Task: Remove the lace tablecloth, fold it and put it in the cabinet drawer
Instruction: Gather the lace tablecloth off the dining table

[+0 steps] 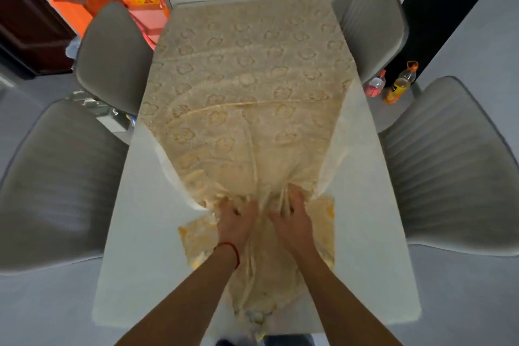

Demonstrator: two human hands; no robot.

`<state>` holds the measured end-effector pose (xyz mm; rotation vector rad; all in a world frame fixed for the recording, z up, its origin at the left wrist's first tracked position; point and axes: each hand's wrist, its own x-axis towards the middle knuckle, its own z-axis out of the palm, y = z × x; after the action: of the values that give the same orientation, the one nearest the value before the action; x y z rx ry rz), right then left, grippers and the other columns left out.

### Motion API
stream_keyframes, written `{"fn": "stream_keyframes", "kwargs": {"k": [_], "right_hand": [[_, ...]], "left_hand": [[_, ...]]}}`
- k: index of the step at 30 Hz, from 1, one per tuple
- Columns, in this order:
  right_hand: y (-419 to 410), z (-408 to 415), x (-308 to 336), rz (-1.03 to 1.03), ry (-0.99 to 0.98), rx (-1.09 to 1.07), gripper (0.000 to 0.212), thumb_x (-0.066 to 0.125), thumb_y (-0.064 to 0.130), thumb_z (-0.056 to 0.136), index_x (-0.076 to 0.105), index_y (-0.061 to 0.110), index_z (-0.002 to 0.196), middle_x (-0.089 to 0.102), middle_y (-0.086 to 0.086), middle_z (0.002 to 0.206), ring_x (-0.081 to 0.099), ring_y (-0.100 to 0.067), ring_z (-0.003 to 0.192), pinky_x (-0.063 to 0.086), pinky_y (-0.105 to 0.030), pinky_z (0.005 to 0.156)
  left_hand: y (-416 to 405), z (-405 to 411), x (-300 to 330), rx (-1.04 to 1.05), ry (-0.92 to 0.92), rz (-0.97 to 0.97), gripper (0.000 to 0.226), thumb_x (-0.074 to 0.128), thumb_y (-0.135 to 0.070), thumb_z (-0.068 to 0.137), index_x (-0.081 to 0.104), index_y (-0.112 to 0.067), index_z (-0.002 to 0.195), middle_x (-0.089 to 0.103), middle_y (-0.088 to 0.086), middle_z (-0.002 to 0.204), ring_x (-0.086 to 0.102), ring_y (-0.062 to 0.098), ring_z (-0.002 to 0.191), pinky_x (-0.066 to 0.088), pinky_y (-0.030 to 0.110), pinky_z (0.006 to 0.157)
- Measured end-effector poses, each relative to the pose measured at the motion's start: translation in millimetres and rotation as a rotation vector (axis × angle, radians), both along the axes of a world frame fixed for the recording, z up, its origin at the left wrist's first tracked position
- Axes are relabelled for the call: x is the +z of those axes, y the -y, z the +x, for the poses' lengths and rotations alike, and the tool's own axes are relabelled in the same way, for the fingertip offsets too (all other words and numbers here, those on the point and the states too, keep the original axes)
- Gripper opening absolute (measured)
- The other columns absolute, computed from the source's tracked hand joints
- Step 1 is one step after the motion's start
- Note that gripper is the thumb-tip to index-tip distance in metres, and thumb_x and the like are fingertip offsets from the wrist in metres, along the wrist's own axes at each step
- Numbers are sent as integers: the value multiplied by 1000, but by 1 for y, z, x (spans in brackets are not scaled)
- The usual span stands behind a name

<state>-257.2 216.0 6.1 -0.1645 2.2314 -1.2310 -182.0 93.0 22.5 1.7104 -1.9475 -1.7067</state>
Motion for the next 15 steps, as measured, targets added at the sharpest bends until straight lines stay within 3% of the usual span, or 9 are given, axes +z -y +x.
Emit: {"fn": "stream_keyframes", "kwargs": {"k": [3,4,7,9,10,12,13,15], "right_hand": [[9,2,15,-118,68,172,57,65,24,102,44,24,155,63,6,138,61,-18,133,48,-7,88],[5,5,17,-142,98,230,49,65,18,102,50,25,148,64,13,131,63,-14,130,48,-4,84],[-20,2,18,-196,121,191,27,69,13,99,71,34,116,72,26,102,70,4,105,49,-7,76],[-33,-20,23,-95,-90,-36,13,73,23,94,76,33,103,75,19,91,71,0,91,47,-13,74],[-35,-36,25,-84,-157,-143,19,74,26,93,73,27,112,75,9,104,71,-9,99,49,-19,80],[-25,-72,34,-127,-82,-210,62,76,37,92,51,21,147,57,-8,145,57,-24,129,50,-37,104],[-15,-89,40,-153,8,-194,84,77,44,91,33,24,160,42,-10,160,47,-29,142,44,-46,114],[9,-119,47,-204,107,-191,108,79,46,89,6,31,167,23,-9,172,31,-30,155,32,-52,124]], "left_hand": [[8,-48,21,-121,-88,151,110,78,-56,81,8,-32,162,38,9,160,44,30,142,42,44,111],[12,-57,23,-201,-51,146,111,80,-51,81,8,-31,162,40,10,160,47,31,140,44,43,111],[14,-60,24,-403,107,-44,91,77,-31,85,24,-27,160,55,10,147,60,31,123,52,41,101],[8,-48,24,-438,123,-166,76,72,-19,86,35,-27,152,70,6,117,66,24,96,57,38,81],[4,-40,26,-469,112,-198,74,71,-15,86,35,-28,149,71,2,102,66,20,84,56,35,70],[-6,-21,26,-568,79,-240,76,71,-14,84,33,-35,146,71,-2,86,67,16,74,57,36,64],[-11,-10,26,-636,70,-265,78,71,-16,83,30,-40,144,71,-1,87,69,17,76,59,39,68],[-17,10,26,-789,84,-321,76,65,-23,83,25,-48,142,69,-1,98,67,20,85,57,38,75]]}}
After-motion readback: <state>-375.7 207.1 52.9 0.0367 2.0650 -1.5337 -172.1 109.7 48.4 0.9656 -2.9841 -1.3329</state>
